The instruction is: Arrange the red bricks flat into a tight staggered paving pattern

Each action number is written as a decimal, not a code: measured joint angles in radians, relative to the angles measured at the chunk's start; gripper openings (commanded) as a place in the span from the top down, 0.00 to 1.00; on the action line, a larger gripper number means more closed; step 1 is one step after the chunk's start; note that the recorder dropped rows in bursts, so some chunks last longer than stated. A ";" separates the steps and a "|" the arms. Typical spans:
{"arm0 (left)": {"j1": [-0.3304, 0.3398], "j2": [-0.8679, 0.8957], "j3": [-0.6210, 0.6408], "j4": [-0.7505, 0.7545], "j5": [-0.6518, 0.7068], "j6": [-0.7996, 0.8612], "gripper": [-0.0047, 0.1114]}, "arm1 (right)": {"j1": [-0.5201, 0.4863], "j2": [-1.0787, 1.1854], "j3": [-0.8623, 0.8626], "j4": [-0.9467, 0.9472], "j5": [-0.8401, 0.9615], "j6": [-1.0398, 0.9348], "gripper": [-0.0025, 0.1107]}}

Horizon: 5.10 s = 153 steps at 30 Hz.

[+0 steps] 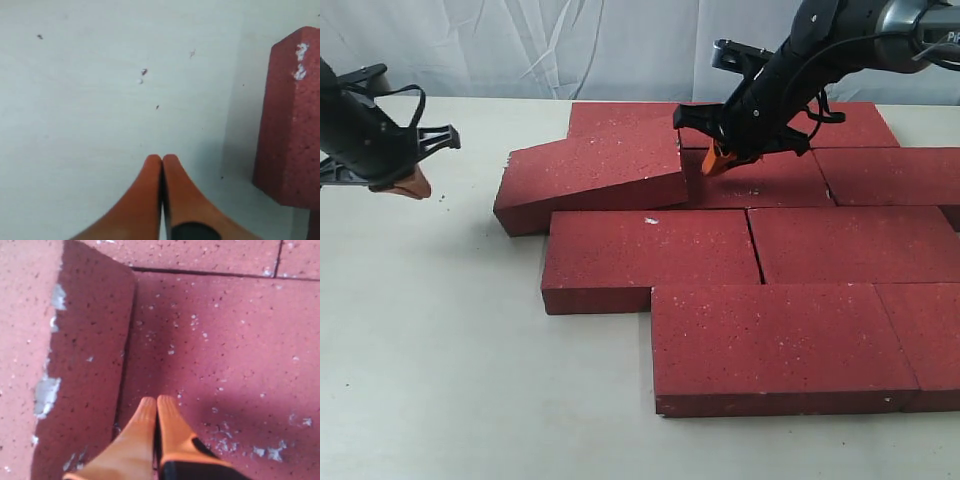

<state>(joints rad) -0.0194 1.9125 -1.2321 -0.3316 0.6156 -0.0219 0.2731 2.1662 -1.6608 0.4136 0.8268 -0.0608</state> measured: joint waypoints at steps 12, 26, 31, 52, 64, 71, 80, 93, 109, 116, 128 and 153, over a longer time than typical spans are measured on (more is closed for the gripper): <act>0.010 -0.254 0.117 0.084 0.023 0.000 0.96 | 0.000 -0.044 0.000 -0.024 -0.007 0.013 0.99; -0.164 -0.397 0.193 0.065 -0.079 0.000 0.96 | 0.000 -0.084 0.000 -0.041 -0.009 0.016 0.99; -0.204 -0.397 0.195 0.061 -0.104 0.002 0.96 | 0.000 -0.084 0.000 -0.043 -0.010 0.016 0.99; -0.206 -0.397 0.195 0.041 -0.123 0.002 0.96 | 0.069 -0.029 0.000 -0.067 -0.092 0.016 0.99; -0.206 -0.400 0.195 0.039 -0.125 0.002 0.96 | 0.112 0.021 0.000 -0.043 -0.156 0.017 0.99; -0.206 -0.400 0.195 0.039 -0.125 0.002 0.96 | 0.199 0.045 -0.004 -0.005 -0.232 0.017 0.99; -0.206 -0.400 0.195 0.039 -0.125 0.002 0.96 | 0.274 0.145 -0.096 0.062 -0.247 0.017 0.99; -0.206 -0.400 0.195 0.039 -0.127 0.002 0.96 | 0.317 0.176 -0.157 0.070 -0.236 0.017 0.99; -0.206 -0.400 0.195 0.141 -0.172 0.002 0.96 | 0.316 0.035 -0.157 -0.037 -0.140 0.017 0.99; -0.206 -0.400 0.195 0.242 -0.179 0.002 0.96 | 0.286 -0.033 -0.157 -0.041 0.017 0.017 0.99; -0.153 -0.400 0.195 0.356 -0.155 0.006 0.96 | 0.230 -0.122 -0.157 -0.180 0.269 0.019 0.99; 0.039 0.105 -0.241 0.308 -0.134 0.008 0.96 | 0.230 0.024 -0.157 -0.164 0.069 0.019 0.99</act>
<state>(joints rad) 0.0195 2.0178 -1.4731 -0.0237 0.4815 -0.0143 0.5035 2.1899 -1.8180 0.2497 0.8955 -0.0416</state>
